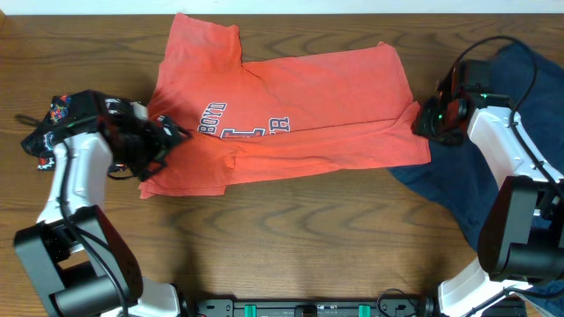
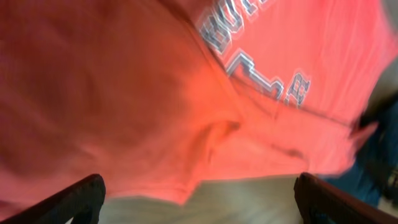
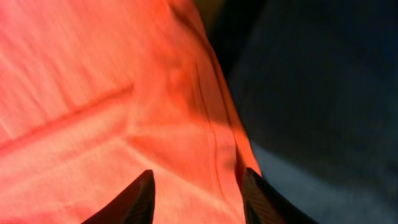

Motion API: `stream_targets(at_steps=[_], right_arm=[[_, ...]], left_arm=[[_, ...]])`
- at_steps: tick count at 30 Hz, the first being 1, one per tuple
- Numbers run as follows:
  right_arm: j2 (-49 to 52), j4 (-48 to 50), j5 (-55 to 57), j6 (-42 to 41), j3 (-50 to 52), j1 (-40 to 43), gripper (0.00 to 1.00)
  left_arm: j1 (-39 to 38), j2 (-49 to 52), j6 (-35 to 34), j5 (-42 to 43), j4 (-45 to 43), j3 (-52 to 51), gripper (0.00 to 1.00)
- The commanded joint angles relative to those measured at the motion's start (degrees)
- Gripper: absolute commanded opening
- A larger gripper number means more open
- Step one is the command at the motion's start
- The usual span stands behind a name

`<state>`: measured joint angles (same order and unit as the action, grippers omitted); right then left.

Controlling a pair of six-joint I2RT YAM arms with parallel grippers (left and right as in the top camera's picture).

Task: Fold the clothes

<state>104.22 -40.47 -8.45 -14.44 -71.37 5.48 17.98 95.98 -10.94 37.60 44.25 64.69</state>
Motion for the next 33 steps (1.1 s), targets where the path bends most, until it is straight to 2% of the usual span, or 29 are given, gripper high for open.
stream_targets(at_steps=[1,5,8,14,18,21,25,30,31,33], right_arm=[[0.70,-2.71,-0.35,1.92,-0.04,-0.68,0.41],[0.74,-4.70,-0.31,3.37,1.01,-0.68,0.39],[0.74,-4.70,-0.35,3.50,2.95,-0.70,0.36],[0.76,-1.38,0.11,4.04,8.13,-0.68,0.32],[0.76,-0.20,0.11,4.02,10.43,-0.68,0.30],[0.76,-0.11,0.11,4.04,10.86,-0.68,0.29],[0.76,0.02,0.13,4.04,10.86,-0.68,0.29],[0.76,0.39,0.11,4.02,10.86,-0.68,0.29],[0.76,0.42,0.13,4.04,10.86,-0.68,0.29],[0.76,0.39,0.11,4.04,10.86,-0.68,0.28]], left_arm=[[-6.36,-0.98,4.55,-5.55,2.08,-0.96,0.98],[-14.05,-0.83,4.50,-15.63,1.27,-3.58,1.00],[-18.56,-0.83,4.42,-21.88,0.26,-5.60,0.96],[-23.12,-0.83,4.24,-27.85,-3.45,-8.44,0.92],[-24.04,-0.83,4.24,-27.82,-6.54,-10.51,0.78],[-24.33,-0.83,4.24,-27.80,-8.74,-11.74,0.75],[-25.00,-0.81,3.37,-27.80,-10.88,-13.38,0.62],[-27.26,-0.81,3.41,-27.87,-11.21,-13.90,0.60],[-27.63,-0.81,3.41,-28.00,-11.37,-13.90,0.55],[-28.20,-0.81,3.41,-28.52,-11.34,-13.90,0.38]])
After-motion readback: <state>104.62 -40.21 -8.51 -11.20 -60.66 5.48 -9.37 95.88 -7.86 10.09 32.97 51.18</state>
